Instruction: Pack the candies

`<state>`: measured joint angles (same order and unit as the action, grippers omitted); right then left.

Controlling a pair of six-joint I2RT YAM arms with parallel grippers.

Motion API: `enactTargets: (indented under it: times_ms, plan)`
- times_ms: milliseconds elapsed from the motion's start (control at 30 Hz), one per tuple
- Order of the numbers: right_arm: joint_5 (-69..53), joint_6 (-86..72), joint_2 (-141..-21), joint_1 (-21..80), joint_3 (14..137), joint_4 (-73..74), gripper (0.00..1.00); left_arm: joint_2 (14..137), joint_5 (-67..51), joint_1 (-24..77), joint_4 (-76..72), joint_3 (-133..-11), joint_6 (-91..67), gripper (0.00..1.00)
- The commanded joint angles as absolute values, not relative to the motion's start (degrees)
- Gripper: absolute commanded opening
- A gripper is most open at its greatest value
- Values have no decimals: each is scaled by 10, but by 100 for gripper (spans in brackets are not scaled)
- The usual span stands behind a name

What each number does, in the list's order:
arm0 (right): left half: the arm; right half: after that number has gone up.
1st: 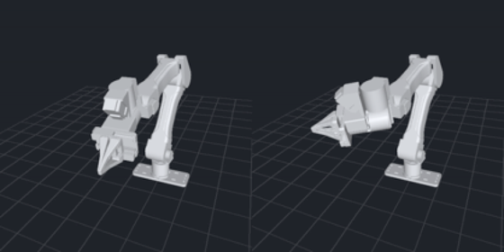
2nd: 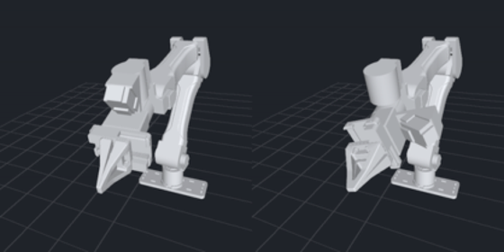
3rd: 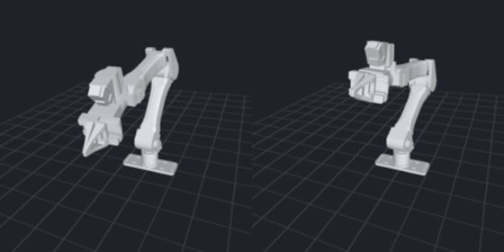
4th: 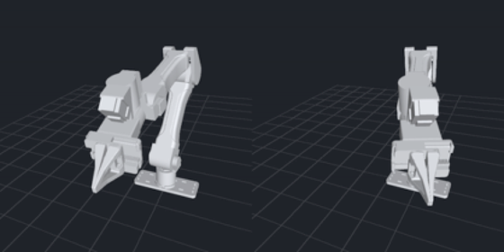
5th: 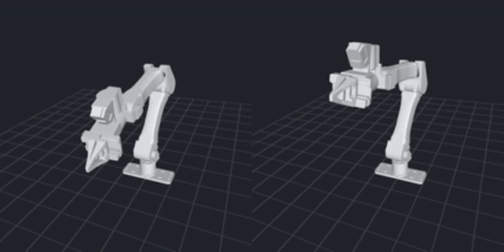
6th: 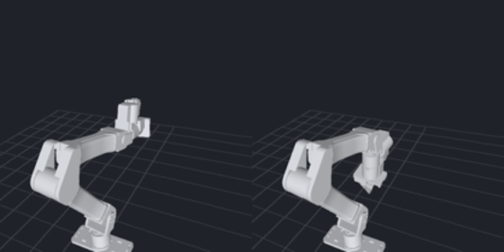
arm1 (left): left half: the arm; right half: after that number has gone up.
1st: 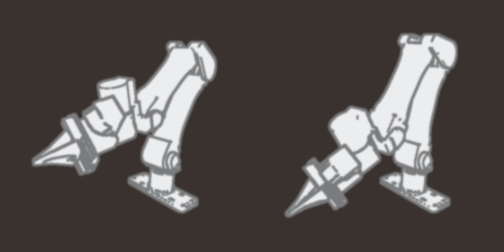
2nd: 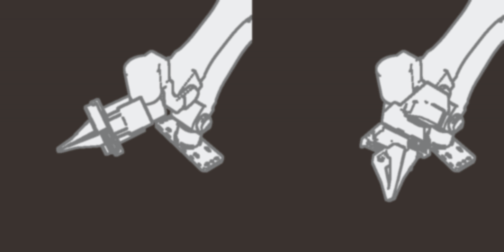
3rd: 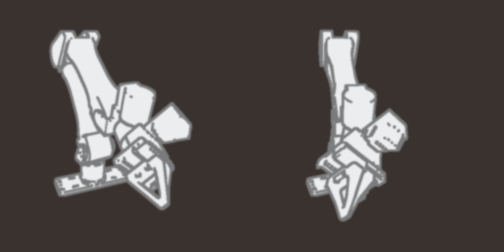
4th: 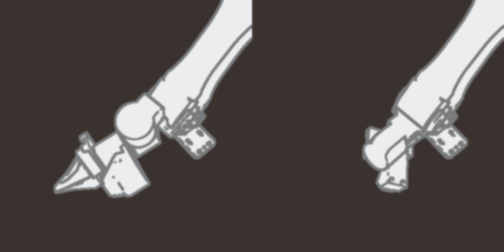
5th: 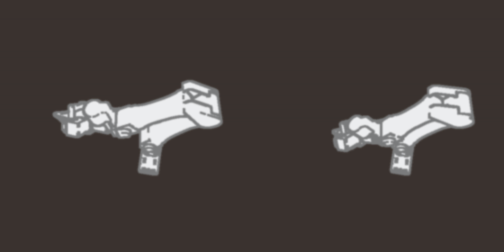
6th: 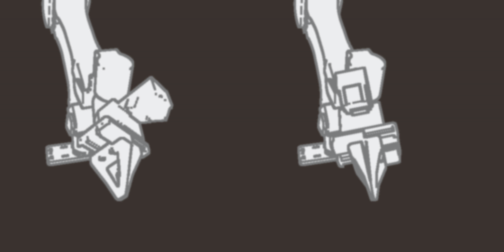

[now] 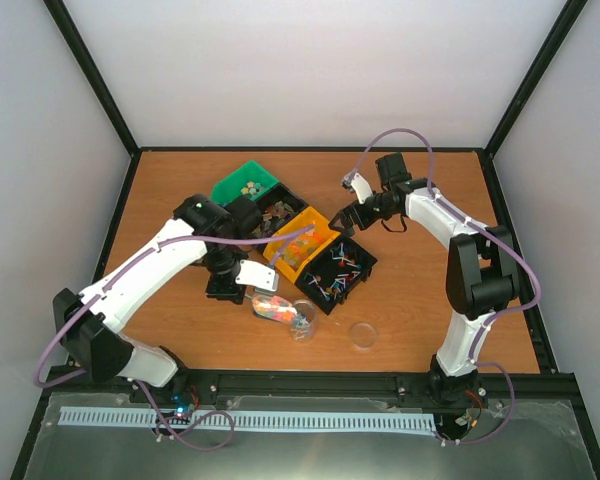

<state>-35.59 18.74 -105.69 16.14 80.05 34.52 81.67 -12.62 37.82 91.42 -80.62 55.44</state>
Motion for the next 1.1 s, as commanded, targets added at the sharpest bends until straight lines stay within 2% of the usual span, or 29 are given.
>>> enactTargets:
  times_ms: [0,1067]
  plan:
    - [-361,184,-1041,157,791,336,100,821,-112,405,938,-836,522,1]
    - [-388,196,-1047,143,771,333,98,852,-4,479,940,-919,394,1]
